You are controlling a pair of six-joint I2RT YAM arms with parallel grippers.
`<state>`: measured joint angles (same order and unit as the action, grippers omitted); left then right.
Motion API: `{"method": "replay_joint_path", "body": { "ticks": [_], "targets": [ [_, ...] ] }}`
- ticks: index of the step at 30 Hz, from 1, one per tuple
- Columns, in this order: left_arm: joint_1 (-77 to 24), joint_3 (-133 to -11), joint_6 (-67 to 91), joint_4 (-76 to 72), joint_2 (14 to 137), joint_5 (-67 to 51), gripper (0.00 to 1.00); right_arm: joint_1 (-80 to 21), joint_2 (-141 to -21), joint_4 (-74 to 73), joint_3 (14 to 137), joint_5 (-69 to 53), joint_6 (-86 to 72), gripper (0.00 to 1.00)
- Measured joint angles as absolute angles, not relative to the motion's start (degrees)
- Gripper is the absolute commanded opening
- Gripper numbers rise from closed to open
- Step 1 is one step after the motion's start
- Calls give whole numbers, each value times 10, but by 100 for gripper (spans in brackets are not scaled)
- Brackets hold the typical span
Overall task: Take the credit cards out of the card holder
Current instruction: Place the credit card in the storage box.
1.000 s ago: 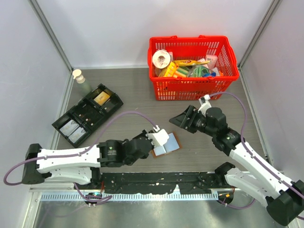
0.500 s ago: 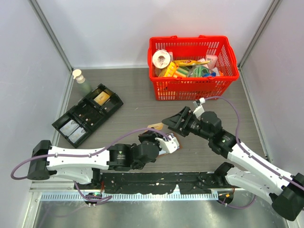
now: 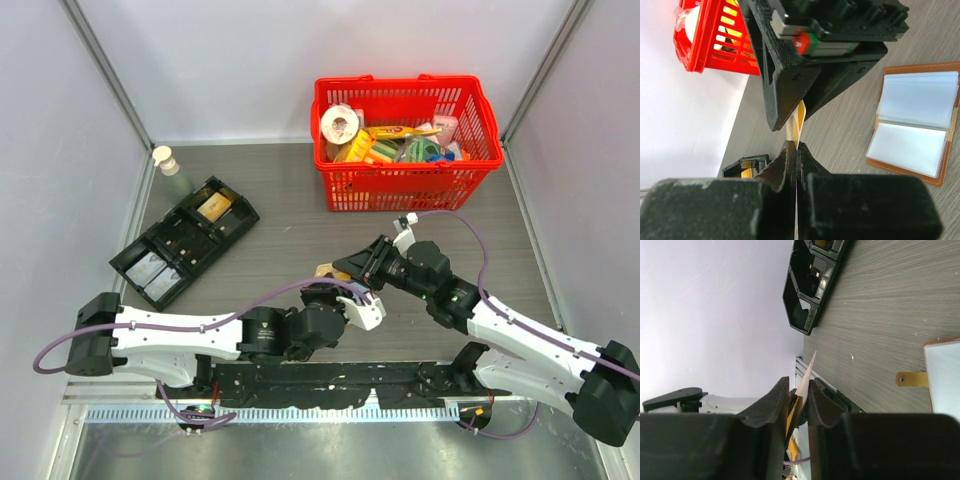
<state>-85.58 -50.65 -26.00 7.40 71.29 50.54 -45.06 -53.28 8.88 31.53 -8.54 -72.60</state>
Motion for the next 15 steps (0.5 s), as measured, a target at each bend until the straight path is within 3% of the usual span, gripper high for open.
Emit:
{"method": "replay_joint_path", "body": {
  "ticks": [3, 6, 7, 9, 15],
  "targets": [
    [-862, -507, -260, 79, 721, 509, 13, -451, -533, 91, 308, -81, -739, 1],
    [-865, -507, -251, 87, 724, 508, 48, -452, -530, 97, 297, -76, -742, 1],
    [-866, -507, -242, 90, 724, 505, 56, -452, -527, 100, 292, -73, -741, 1],
    [-867, -507, -225, 95, 720, 498, 65, -452, -520, 103, 283, -65, -739, 1],
    [-845, -506, -150, 119, 668, 442, 81, -433, -493, 130, 236, -54, -728, 1]
  ]
}}
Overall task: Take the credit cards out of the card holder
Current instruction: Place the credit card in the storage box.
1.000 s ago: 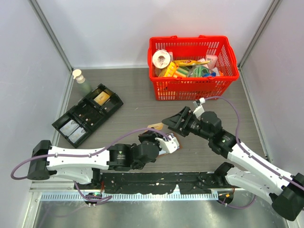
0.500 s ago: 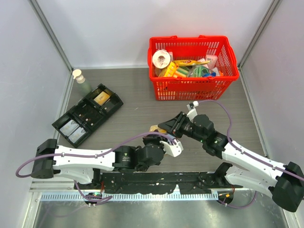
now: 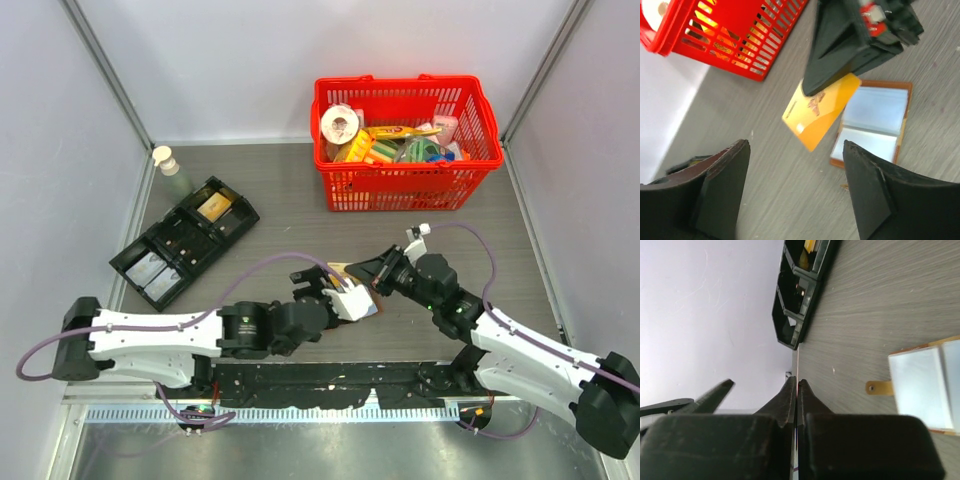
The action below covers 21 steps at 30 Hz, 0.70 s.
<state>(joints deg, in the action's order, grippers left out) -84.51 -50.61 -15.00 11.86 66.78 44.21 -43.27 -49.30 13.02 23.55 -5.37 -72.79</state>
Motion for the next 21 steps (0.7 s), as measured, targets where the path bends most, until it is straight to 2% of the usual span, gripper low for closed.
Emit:
{"method": "replay_joint_path", "body": {
  "ticks": [6, 13, 17, 21],
  "targets": [
    [-752, -480, -36, 127, 577, 325, 87, -403, -469, 180, 186, -51, -697, 1],
    [-539, -413, 171, 103, 511, 113, 87, -386, -446, 258, 150, -62, -642, 1],
    [-446, -355, 296, 4, 511, -34, 86, -384, -445, 301, 136, -80, -623, 1],
    [-413, -314, 390, -107, 540, -133, 84, -384, -446, 343, 128, -101, -613, 1]
  ]
}}
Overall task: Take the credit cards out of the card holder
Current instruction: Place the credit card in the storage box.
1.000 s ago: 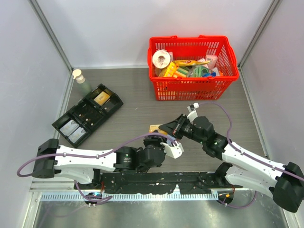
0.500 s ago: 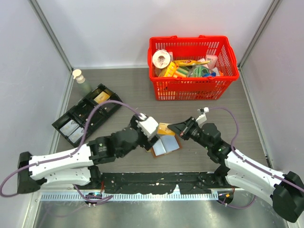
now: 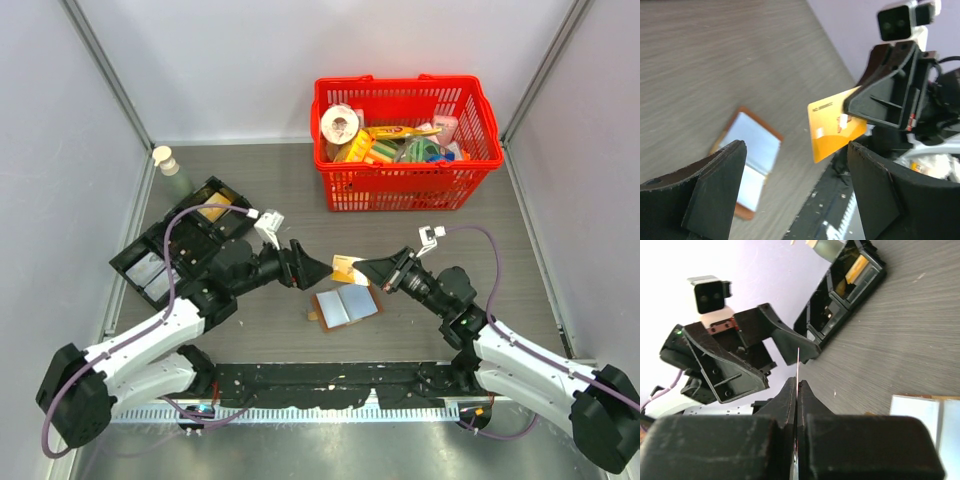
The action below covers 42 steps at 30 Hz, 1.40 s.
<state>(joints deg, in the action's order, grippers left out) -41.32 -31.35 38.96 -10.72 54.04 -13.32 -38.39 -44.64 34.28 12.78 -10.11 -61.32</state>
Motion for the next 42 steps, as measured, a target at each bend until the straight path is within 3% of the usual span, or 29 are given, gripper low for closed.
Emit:
{"method": "replay_joint_path", "body": {
  "ticks": [4, 14, 16, 21, 22, 24, 25, 29, 35, 42],
  "targets": [
    [-412, -304, 453, -201, 582, -199, 81, -384, -450, 385, 126, -120, -610, 1],
    [-412, -294, 533, -332, 630, -260, 59, -384, -469, 444, 125, -141, -607, 1],
    [-412, -292, 541, -341, 630, -266, 47, -384, -471, 452, 125, -144, -607, 1],
    [-412, -291, 555, -355, 630, -275, 3, -384, -486, 469, 125, -154, -608, 3],
    [-411, -291, 559, -355, 630, -275, 0, -384, -488, 475, 125, -156, -608, 6],
    [-409, -289, 564, -359, 629, -277, 0, -384, -488, 479, 125, -158, -607, 23],
    [-409, -289, 564, -357, 627, -277, 0, -383, -489, 480, 125, -160, -607, 44],
    [-409, -289, 544, -318, 592, -260, 0, -379, -483, 441, 135, -165, -588, 80],
    [-364, -301, 470, -179, 514, -178, 0, -373, -403, 217, 218, -126, -487, 96],
    [-220, -355, 425, -17, 495, -39, 0, -373, -283, -4, 312, -16, -366, 96]
  ]
}}
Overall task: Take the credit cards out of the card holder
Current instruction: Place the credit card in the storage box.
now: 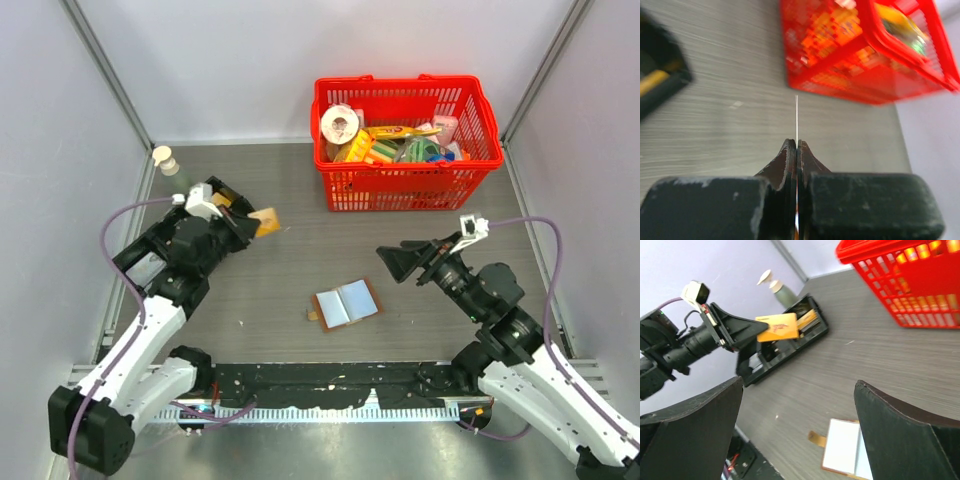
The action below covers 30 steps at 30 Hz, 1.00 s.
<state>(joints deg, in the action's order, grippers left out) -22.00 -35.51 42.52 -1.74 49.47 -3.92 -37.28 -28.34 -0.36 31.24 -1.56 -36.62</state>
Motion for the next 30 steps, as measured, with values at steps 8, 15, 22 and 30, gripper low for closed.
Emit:
{"method": "replay_joint_path", "body": {
  "ticks": [8, 15, 22, 30],
  "targets": [
    [-72, -395, 440, 7, 598, 40, 0, -373, -188, -153, 326, 58, -314, 96],
    [-42, -447, 475, -13, 760, 69, 0, -373, -133, -222, 329, 77, -300, 96],
    [-41, -521, 505, -25, 860, 95, 0, -373, -115, -259, 353, 95, -281, 96],
    [-41, -572, 525, -27, 944, 120, 29, -373, -110, -289, 371, 109, -264, 96]
  ]
}}
